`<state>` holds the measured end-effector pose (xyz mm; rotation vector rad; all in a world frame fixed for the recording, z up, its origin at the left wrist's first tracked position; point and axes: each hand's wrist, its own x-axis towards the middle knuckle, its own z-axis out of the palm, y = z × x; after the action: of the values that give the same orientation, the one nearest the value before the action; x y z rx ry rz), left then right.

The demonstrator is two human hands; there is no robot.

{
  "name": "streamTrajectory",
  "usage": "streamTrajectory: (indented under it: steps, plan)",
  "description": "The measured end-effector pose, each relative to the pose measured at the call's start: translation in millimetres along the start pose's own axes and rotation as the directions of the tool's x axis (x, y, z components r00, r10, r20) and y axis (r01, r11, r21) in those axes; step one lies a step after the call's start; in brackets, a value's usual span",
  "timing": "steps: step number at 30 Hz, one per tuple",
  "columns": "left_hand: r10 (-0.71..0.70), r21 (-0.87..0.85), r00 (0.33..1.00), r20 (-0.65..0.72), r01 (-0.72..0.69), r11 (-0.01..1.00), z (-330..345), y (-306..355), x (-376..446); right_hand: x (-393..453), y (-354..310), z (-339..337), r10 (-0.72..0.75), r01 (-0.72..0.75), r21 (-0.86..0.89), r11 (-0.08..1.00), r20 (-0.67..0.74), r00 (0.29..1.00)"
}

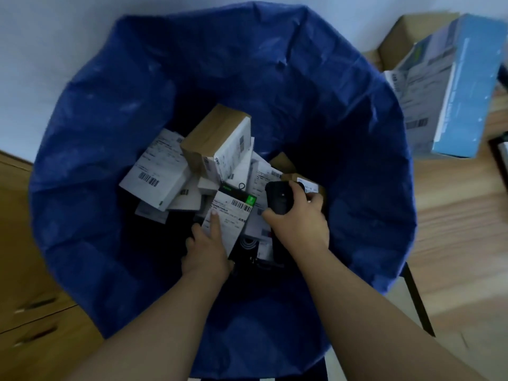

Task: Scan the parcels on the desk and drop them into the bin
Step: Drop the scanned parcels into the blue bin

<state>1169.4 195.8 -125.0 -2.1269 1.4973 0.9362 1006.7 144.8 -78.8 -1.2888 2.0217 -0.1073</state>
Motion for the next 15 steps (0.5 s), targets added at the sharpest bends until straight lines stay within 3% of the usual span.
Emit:
streamTrajectory:
  steps: [4, 7, 11, 15]
  plan:
    - [-0.009, -0.048, 0.999, -0.031, 0.008, 0.999, -15.7, 11.1, -15.3, -14.5, 2.0, -24.7, -0.011, 0.012, 0.028, 1.000, -0.022, 1.000]
    - [0.040, -0.059, 0.991, -0.129, -0.047, 0.997, -42.5, 25.6, -36.9, -32.9, 5.3, -57.1, -0.053, 0.058, 0.066, 0.996, -0.077, 0.996]
    - [0.140, 0.012, 0.939, -0.315, -0.144, 0.990, -87.7, 65.0, -71.2, -58.8, 11.9, -109.6, -0.094, 0.111, 0.094, 0.989, -0.172, 0.981]
    - [0.220, 0.038, 0.881, -0.419, -0.226, 0.973, -116.4, 125.5, -112.4, -84.4, 32.3, -167.0, -0.156, 0.200, 0.159, 0.967, -0.251, 0.955]
